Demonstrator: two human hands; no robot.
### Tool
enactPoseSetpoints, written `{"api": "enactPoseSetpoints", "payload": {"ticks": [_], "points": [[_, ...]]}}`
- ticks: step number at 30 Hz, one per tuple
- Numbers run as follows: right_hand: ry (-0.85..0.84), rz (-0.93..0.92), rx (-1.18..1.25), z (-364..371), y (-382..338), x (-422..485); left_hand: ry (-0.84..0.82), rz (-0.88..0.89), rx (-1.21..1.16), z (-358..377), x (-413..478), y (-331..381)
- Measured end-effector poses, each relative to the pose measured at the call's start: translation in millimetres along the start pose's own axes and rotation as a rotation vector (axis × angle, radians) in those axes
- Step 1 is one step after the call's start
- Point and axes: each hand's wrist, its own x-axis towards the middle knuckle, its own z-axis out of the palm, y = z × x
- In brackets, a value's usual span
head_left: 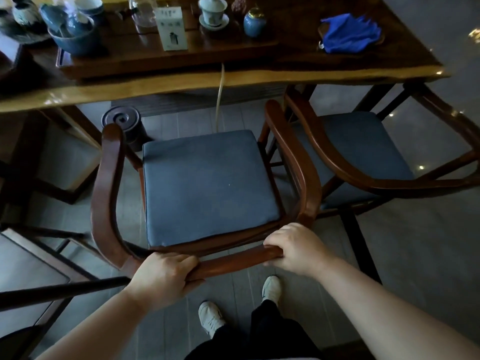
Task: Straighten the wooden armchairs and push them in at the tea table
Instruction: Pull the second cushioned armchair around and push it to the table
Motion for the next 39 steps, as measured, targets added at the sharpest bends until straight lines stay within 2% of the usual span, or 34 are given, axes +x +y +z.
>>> {"api": "enactPoseSetpoints", "payload": {"ticks": [9,19,24,33,39], "points": [[0.005,0.004,-0.022,3,0,8,-0.037,0.010,0.038,-4,10,-24],[-0.070,0.005,-0.042,-27,41,31,0.004,-0.104,0.105,-4,57,-12],[-0.083,-0.015,-0.037,-32,45,33,-0.037,-0.124,0.134,-3,60,-11],[-0.030,0.074,-0.030,-30,34,28,-0.049,-0.359,0.046,-2,55,4],[-0.064,0.164,-0.023,-31,26,31,-0.082,-0.410,0.014,-7,54,9]]}}
